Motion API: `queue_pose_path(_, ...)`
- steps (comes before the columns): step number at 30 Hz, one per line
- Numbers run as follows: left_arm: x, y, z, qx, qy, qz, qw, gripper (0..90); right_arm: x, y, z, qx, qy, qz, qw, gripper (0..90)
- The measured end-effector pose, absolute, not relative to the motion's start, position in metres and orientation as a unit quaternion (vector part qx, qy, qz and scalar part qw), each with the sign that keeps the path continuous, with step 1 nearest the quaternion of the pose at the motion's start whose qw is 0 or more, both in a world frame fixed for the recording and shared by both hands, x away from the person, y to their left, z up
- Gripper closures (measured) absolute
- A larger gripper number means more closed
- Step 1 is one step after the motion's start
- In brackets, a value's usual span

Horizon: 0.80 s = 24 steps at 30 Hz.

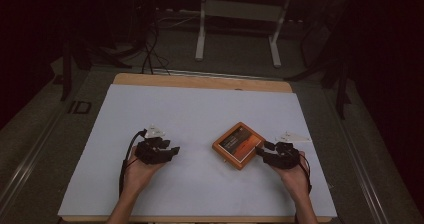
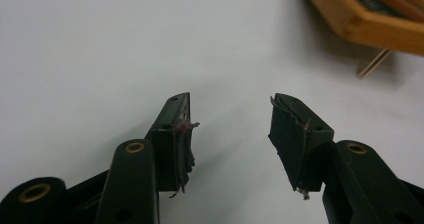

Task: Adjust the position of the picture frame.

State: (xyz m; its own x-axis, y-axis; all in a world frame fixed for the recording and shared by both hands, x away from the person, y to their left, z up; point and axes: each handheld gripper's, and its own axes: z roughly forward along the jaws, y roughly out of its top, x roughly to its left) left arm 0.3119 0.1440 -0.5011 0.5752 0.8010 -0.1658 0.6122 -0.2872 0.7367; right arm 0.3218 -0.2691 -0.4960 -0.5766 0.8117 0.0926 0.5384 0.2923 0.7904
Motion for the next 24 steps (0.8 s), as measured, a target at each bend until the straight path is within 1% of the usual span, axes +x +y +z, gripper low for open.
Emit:
queue_pose_path(2,0.312,0.144,-0.501,0.793,0.445,0.119,0.398,50.8,0.322,-0.267,-0.496,0.426,0.788,0.412,0.164,54.5)
queue_pose_path(3,0.315,0.135,-0.498,0.799,0.435,0.118,0.398,50.6,0.322,-0.263,-0.496,0.421,0.792,0.411,0.164,60.8)
queue_pose_path(6,0.316,0.13,-0.495,0.8,0.431,0.116,0.402,50.5,0.322,-0.259,-0.498,0.416,0.796,0.408,0.164,67.1)
queue_pose_path(7,0.316,0.13,-0.495,0.8,0.431,0.116,0.402,50.5,0.322,-0.259,-0.498,0.416,0.796,0.408,0.164,67.1)
queue_pose_path(8,0.318,0.127,-0.494,0.802,0.428,0.114,0.401,50.5,0.323,-0.257,-0.499,0.413,0.798,0.406,0.166,72.2)
queue_pose_path(10,0.319,0.124,-0.493,0.802,0.426,0.113,0.403,50.4,0.323,-0.256,-0.499,0.409,0.801,0.404,0.168,76.0)
queue_pose_path(11,0.319,0.124,-0.493,0.802,0.426,0.113,0.403,50.2,0.323,-0.256,-0.499,0.409,0.801,0.404,0.168,76.0)
queue_pose_path(12,0.319,0.122,-0.492,0.803,0.424,0.111,0.404,50.1,0.322,-0.255,-0.5,0.409,0.802,0.403,0.168,77.9)
queue_pose_path(19,0.322,0.113,-0.491,0.807,0.416,0.101,0.407,49.9,0.323,-0.254,-0.502,0.409,0.802,0.403,0.165,78.5)
queue_pose_path(24,0.325,0.099,-0.489,0.811,0.406,0.089,0.412,49.5,0.323,-0.253,-0.502,0.409,0.801,0.405,0.163,79.5)
